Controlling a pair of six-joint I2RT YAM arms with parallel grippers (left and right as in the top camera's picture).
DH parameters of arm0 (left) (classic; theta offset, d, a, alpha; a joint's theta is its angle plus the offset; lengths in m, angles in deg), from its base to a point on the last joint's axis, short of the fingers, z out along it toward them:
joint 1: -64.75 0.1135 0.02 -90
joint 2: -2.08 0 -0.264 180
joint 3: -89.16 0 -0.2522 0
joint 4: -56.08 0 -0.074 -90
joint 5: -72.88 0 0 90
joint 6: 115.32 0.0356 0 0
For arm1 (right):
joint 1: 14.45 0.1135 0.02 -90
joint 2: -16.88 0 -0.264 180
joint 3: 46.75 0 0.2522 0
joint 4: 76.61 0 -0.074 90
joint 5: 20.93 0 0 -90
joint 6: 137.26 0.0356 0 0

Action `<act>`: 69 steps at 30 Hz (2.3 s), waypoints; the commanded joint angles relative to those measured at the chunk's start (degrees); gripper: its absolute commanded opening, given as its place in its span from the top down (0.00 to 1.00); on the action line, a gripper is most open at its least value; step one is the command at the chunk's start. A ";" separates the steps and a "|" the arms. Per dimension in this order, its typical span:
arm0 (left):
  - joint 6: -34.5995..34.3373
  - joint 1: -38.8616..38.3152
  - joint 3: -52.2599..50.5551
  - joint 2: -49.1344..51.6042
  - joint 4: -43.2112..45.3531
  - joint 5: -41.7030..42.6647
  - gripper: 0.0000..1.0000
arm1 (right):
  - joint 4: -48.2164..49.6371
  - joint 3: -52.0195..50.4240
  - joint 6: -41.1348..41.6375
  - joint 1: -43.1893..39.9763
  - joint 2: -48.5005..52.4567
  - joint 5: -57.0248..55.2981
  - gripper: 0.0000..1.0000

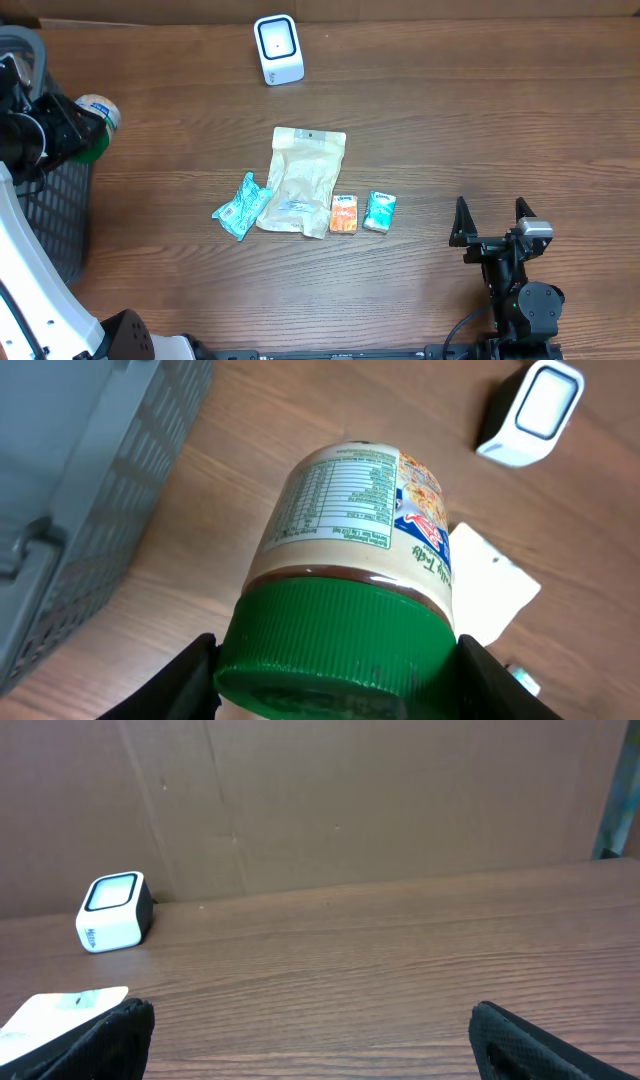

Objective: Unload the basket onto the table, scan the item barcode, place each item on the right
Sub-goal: 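Lift the green-capped jar out of the basket with the left gripper, then carry the jar toward the table center beside the clear bag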

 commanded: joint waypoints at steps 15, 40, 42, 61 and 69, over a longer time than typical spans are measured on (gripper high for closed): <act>3.78 -0.07 -9.94 -0.48 1.40 -2.43 0.53 | 0.33 -0.59 -0.28 -0.13 -0.31 -0.28 0.00; 2.93 -0.11 -41.64 -0.48 17.27 -2.32 0.56 | 0.33 -0.59 -0.28 -0.13 -0.31 -0.26 0.00; 2.84 -0.42 -43.21 -0.48 18.45 -2.34 0.57 | 0.33 -0.59 -0.28 -0.13 -0.31 -0.28 0.01; -1.92 -9.79 -45.99 -0.48 22.73 -8.50 0.59 | 0.33 -0.59 -0.28 -0.13 -0.31 -0.26 0.00; -2.80 -10.54 -46.03 -0.48 23.61 -8.55 0.59 | 0.33 -0.59 -0.28 -0.13 -0.31 -0.26 0.01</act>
